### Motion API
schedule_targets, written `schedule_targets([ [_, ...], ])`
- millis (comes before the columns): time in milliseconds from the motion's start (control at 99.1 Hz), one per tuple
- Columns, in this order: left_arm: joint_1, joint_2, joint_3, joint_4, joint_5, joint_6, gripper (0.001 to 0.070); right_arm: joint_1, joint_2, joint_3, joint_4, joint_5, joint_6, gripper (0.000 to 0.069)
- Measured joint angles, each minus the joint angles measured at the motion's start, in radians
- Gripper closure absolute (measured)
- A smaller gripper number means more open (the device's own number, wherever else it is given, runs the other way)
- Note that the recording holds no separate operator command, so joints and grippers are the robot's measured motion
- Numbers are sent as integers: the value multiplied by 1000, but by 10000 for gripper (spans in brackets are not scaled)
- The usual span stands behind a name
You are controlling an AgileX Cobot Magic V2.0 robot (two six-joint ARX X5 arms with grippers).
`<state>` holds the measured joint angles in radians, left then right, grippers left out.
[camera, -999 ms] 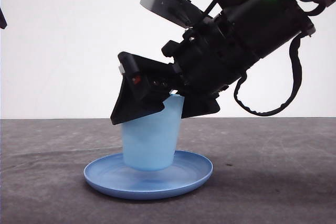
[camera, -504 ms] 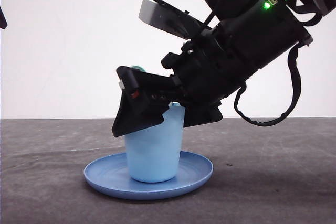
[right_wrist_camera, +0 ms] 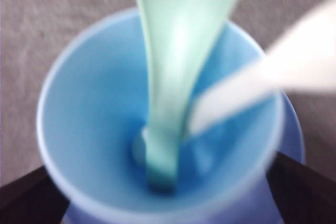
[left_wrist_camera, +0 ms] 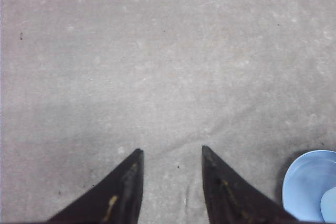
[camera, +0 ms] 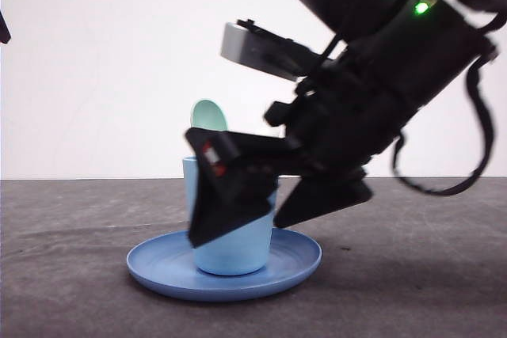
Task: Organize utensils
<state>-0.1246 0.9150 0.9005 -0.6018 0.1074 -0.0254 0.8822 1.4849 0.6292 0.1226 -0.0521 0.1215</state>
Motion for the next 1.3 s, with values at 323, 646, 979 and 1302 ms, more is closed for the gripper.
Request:
schedule_targets([
  [323,0,0,0,0,0,0,517,-30,-334,0,-410,114,16,12],
  [646,0,0,0,0,0,0,517,-350,-631,112,-753,117,45,12],
  [979,0,0,0,-9,0,0,517,-693,-651,195,-924,-33,13,12],
  [1302,0,0,0,-17,0,0,520,-723,-651,195,-930,-24,-13,17],
])
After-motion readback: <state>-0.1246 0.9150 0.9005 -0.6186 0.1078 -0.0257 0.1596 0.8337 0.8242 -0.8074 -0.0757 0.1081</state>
